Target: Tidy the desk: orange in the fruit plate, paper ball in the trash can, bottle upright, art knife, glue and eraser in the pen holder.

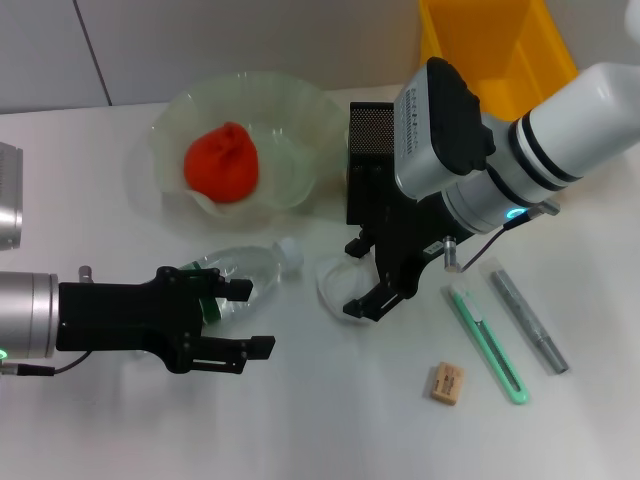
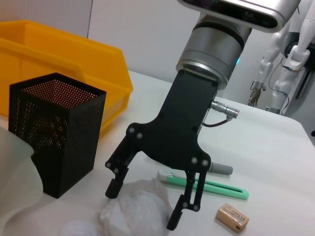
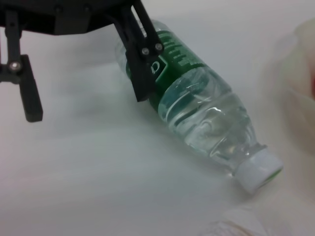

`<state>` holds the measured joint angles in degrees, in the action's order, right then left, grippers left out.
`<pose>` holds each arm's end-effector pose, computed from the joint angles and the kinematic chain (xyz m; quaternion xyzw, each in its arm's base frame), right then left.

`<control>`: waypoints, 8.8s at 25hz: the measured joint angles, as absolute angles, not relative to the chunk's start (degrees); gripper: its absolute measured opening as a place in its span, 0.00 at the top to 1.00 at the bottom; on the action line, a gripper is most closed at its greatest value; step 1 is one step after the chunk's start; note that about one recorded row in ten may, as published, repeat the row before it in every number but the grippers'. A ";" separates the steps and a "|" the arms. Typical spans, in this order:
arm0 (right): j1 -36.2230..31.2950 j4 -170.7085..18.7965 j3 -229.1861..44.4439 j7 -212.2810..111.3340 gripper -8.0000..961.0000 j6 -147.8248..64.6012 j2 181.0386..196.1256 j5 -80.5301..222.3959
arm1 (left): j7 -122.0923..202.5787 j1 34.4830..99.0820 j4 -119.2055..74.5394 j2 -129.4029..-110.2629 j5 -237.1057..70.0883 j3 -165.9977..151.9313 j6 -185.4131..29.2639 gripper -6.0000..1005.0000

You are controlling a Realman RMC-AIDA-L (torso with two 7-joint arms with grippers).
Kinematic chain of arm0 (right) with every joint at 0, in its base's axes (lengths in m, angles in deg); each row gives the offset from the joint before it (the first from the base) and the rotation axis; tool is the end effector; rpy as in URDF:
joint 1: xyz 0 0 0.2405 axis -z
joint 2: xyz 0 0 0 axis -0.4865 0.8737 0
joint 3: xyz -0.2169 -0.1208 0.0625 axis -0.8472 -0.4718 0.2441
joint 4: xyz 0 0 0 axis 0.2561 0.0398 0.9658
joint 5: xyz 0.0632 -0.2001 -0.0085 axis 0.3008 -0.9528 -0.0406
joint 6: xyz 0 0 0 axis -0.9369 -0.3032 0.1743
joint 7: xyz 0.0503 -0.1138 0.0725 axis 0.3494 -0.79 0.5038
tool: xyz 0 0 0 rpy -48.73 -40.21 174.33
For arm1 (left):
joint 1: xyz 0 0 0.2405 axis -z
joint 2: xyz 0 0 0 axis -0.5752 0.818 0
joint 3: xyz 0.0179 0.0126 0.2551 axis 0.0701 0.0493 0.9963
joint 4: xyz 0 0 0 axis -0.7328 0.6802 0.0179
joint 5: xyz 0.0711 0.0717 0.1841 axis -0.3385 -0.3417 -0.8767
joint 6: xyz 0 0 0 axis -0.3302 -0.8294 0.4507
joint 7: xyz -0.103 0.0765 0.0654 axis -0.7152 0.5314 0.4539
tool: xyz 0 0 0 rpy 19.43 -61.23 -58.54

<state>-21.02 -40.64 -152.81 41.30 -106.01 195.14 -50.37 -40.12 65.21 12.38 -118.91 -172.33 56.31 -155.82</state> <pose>0.1838 0.3937 -0.0623 -0.9927 0.0503 -0.0911 0.0609 -0.2465 0.3207 -0.0254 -0.9702 -0.1639 -0.1759 0.0297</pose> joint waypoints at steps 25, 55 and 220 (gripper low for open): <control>-20.82 -40.11 -152.31 42.02 0.51 -107.28 195.08 -50.45 | -40.27 65.56 12.38 -118.56 -172.33 56.22 -155.86 0.19; -4.09 -27.68 -115.44 35.63 0.58 -121.62 192.01 -12.92 | -40.91 65.99 12.55 -118.47 -172.33 55.79 -155.97 0.19; 0.11 -23.69 -122.73 32.88 0.25 -135.24 193.50 -45.31 | -91.71 84.06 28.26 -124.09 -212.83 85.50 -131.75 0.19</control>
<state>0.11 -23.69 -122.73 32.88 -135.24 193.50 -45.31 -91.71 84.06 28.26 -124.09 -212.83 85.50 -131.75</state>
